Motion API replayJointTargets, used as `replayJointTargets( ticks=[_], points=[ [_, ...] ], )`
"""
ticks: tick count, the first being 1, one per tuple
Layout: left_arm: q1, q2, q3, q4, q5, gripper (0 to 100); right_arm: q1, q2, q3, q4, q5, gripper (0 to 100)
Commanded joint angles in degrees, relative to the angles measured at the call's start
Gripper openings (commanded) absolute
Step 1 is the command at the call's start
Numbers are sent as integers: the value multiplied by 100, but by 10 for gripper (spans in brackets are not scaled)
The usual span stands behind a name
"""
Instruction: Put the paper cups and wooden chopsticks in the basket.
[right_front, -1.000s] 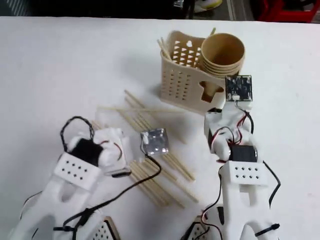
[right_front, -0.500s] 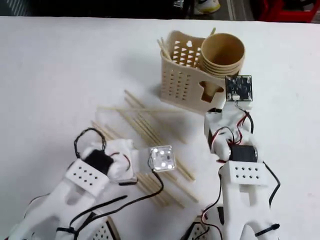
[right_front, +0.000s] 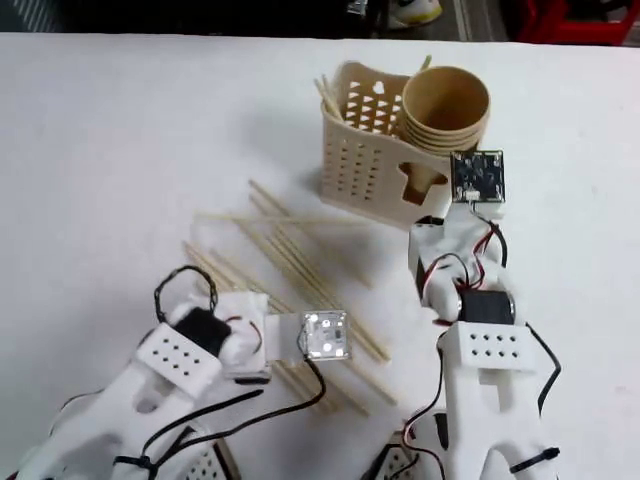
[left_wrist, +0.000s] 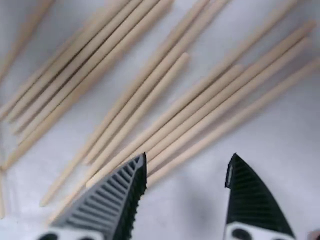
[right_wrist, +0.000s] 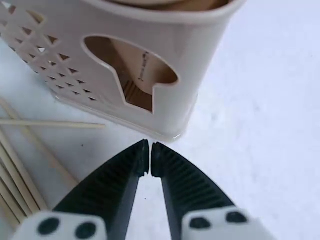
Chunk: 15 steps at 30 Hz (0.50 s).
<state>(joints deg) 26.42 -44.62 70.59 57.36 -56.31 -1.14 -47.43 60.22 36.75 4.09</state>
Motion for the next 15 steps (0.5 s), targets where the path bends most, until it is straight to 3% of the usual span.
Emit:
replayJointTargets(
  ticks=[1,15],
  points=[
    [48,13,-26,-229,-44,256,75,-154,-53,-101,-53,25],
    [57,2246,-1222,-422,281,249,75,-154,-53,-101,-53,25]
  ],
)
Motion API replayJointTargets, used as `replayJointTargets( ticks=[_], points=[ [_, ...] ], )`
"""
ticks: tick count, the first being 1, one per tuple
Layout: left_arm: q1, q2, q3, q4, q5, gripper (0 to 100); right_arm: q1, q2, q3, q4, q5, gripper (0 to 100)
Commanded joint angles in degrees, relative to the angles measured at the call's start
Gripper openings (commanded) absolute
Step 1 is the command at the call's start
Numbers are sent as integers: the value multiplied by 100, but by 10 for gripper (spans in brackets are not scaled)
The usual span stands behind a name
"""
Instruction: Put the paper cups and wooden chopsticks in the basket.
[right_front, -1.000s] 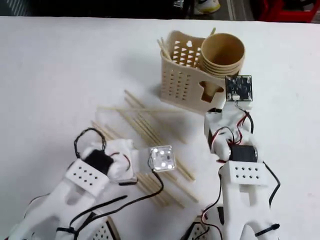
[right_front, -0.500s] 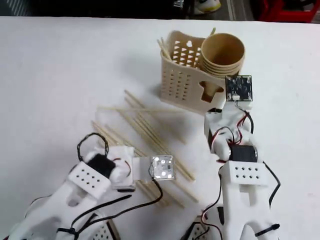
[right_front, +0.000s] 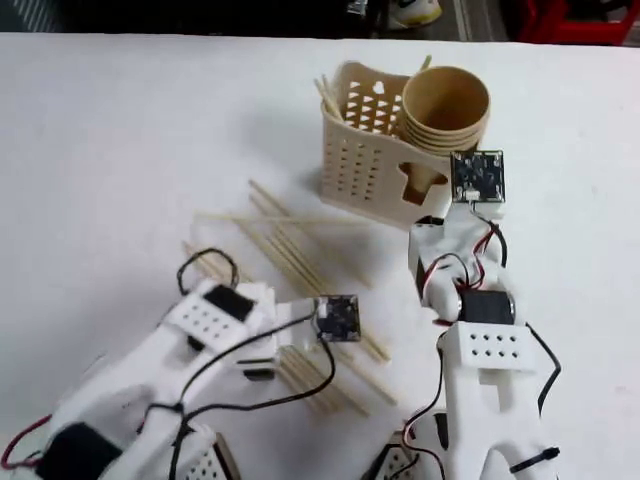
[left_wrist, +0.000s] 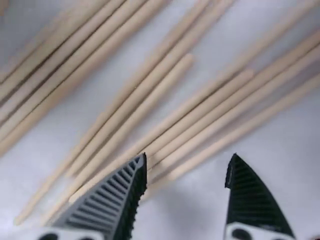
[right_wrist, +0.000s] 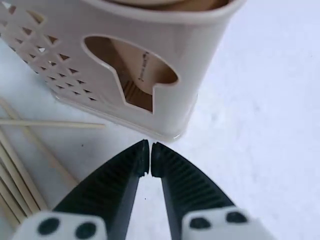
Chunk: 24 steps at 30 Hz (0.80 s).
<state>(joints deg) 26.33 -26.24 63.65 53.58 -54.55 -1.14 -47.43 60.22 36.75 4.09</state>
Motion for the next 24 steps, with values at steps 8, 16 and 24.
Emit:
replayJointTargets(
  ticks=[8,16,24],
  points=[
    [637,831,-519,-404,105,90,75,-154,-53,-101,-18,25],
    [673,822,-536,-448,501,65,75,-154,-53,-101,-18,25],
    [1007,813,-756,-149,976,21,215,-154,-70,-101,-26,25]
  ],
)
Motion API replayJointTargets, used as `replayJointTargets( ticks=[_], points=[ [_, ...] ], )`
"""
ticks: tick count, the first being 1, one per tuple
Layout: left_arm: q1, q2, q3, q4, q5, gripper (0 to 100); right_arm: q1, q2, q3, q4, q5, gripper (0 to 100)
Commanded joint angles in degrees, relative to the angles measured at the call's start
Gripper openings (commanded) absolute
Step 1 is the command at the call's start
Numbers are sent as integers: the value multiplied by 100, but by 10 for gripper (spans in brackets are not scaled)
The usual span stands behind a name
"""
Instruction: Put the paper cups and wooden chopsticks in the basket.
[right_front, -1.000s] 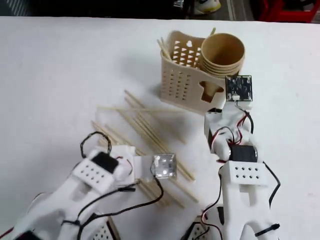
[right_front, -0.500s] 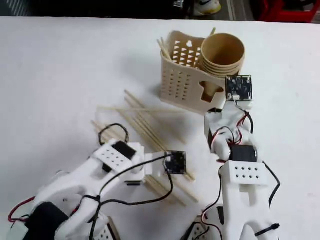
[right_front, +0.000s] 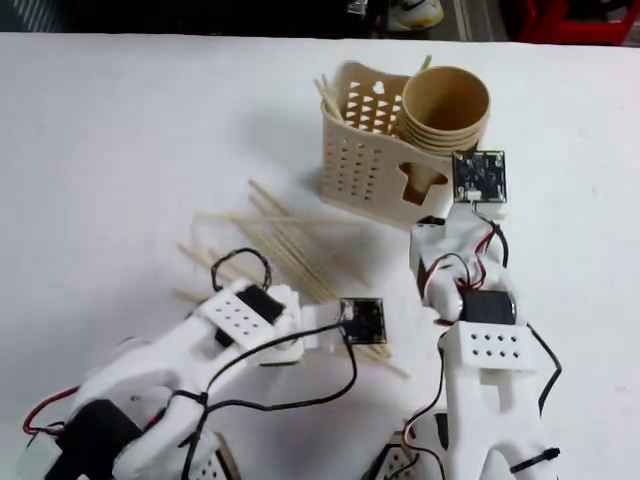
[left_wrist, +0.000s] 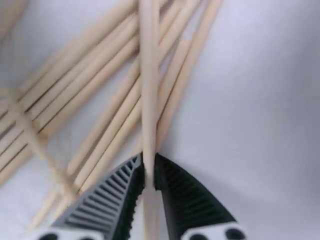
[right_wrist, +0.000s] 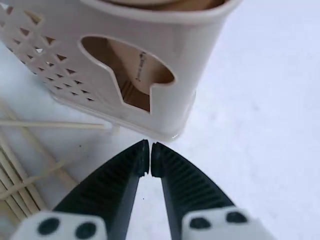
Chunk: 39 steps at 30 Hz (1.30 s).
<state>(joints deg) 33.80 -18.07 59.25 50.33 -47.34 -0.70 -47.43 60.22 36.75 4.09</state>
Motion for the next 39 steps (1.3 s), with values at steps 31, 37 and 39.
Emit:
replayJointTargets(
  ticks=[31,37,39],
  points=[
    [-875,-4,-5275,3684,325,20,954,-163,-273,-101,-378,25],
    [-848,48,-6804,3455,1389,20,954,-163,-273,-101,-378,25],
    [-822,48,-7191,3033,1732,20,954,-163,-273,-101,-378,25]
  ],
)
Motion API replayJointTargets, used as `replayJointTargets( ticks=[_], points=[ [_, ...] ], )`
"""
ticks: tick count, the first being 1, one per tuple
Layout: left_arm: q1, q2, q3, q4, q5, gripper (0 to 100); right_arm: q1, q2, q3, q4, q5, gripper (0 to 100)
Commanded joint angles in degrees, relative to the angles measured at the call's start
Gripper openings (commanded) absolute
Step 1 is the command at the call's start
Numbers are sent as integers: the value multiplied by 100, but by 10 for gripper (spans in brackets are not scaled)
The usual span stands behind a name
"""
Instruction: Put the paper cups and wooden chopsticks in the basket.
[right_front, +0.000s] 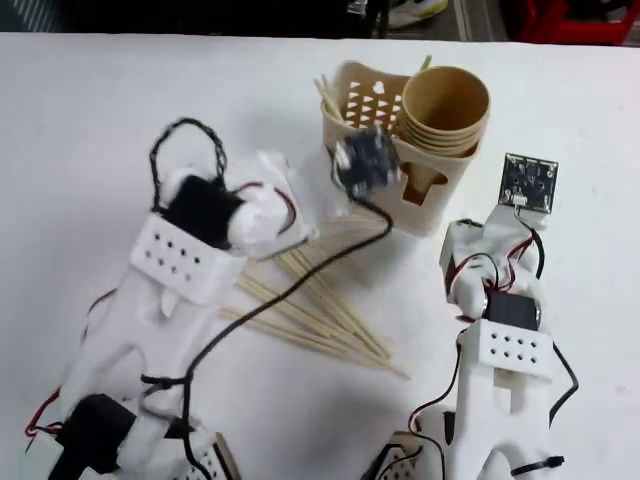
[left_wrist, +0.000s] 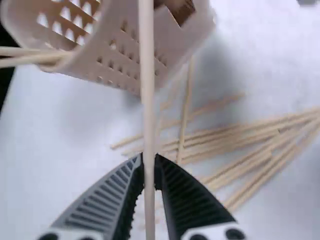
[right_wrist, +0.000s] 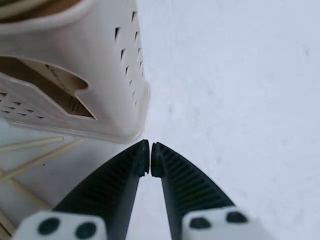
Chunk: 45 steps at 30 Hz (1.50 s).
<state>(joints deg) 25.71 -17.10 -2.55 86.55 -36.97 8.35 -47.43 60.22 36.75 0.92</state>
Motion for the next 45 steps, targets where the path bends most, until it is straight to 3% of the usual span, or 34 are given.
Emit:
replayJointTargets(
  ticks=[1,10,18,24,29,36,41,45],
  points=[
    [-13,-48,-1143,-879,844,20,48,-163,-273,-101,-62,25],
    [22,-31,-1020,-4070,1653,20,48,-163,-273,-101,-62,25],
    [163,-31,53,-6655,2084,20,40,-163,-255,-224,-44,25],
    [154,277,721,-7842,2479,20,40,-163,-255,-224,-35,25],
    [145,1068,712,-8246,2585,20,40,-163,-255,-224,-35,25],
    [136,1657,774,-8185,2558,24,40,-163,-255,-224,-26,25],
    [163,1666,545,-7007,2576,147,40,-163,-255,-224,-26,25],
    [127,1666,70,-6066,2549,151,40,-163,-255,-224,-26,25]
  ],
)
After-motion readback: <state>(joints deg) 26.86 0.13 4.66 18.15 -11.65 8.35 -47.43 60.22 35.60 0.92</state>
